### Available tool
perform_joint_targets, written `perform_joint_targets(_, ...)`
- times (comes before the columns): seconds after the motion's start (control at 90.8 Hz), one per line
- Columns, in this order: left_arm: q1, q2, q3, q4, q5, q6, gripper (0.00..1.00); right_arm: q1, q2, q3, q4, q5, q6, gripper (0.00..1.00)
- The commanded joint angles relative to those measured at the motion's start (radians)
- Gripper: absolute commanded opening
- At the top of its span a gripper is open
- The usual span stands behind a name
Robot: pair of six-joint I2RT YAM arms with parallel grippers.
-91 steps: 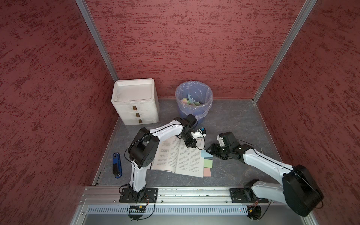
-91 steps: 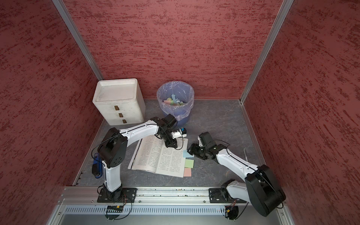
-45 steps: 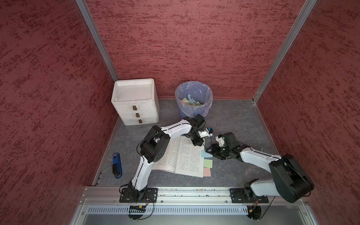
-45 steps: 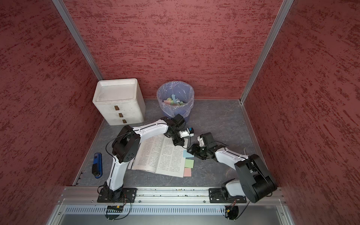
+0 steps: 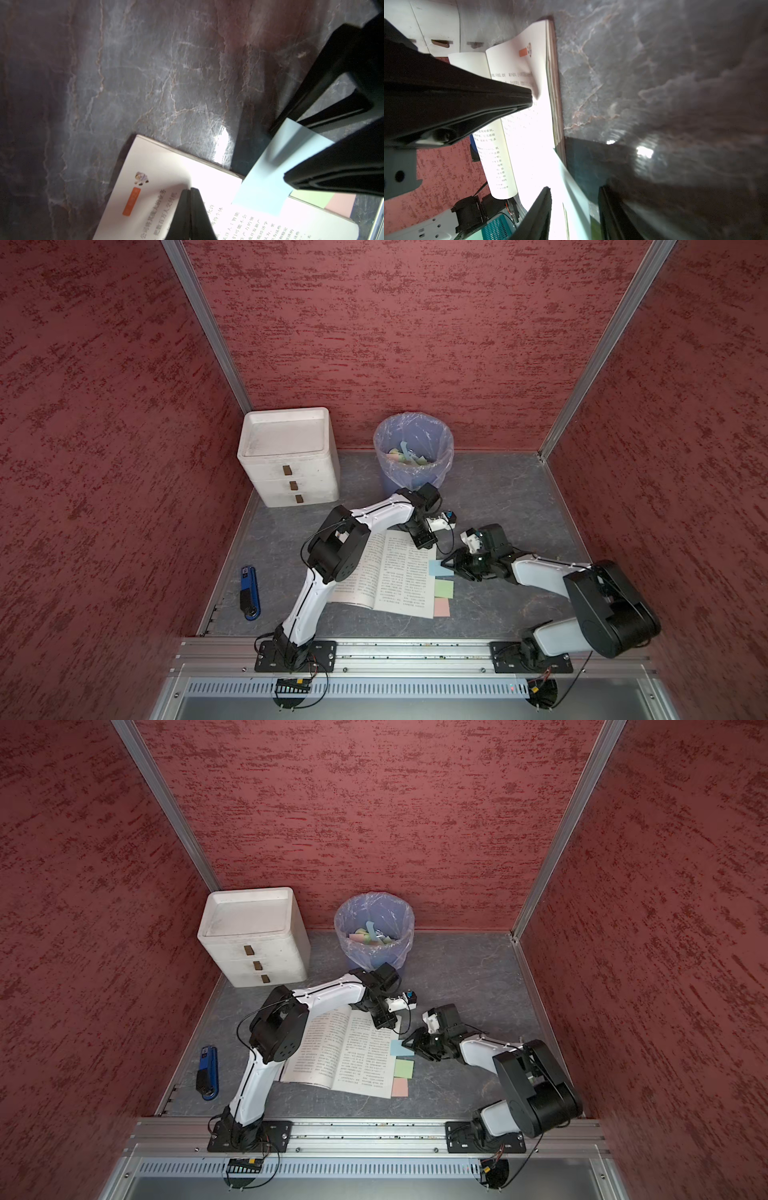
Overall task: Peel off the used sticky note
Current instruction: Tear off the note from the book.
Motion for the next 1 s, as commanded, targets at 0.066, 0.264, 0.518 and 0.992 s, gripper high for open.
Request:
perform_joint_targets(0.066,-0.017,0.055,0.025,-0.016,-0.018,-0.008,0.03,-0.006,0.007,0.041,-0.01,-0.004,-0.047,0.34)
perform_joint_targets(0.264,-0.028,0.067,0.037,-0.023,-0.029,-0.007,0.02,-0.005,-0.033,0.065,-0.073,0.039,-0.098,0.25)
perform_joint_targets(0.518,-0.033,0.073,0.034,-0.031,-0.045,-0.004,0.0,0.008,-0.052,0.058,-0.078,0.044,-0.116,0.04)
perform_joint_targets(0.992,-0.023,0.067,0.01,-0.036,-0.073,0.0,0.0,0.181,-0.292,-0.047,-0.002,0.216,-0.141,0.0)
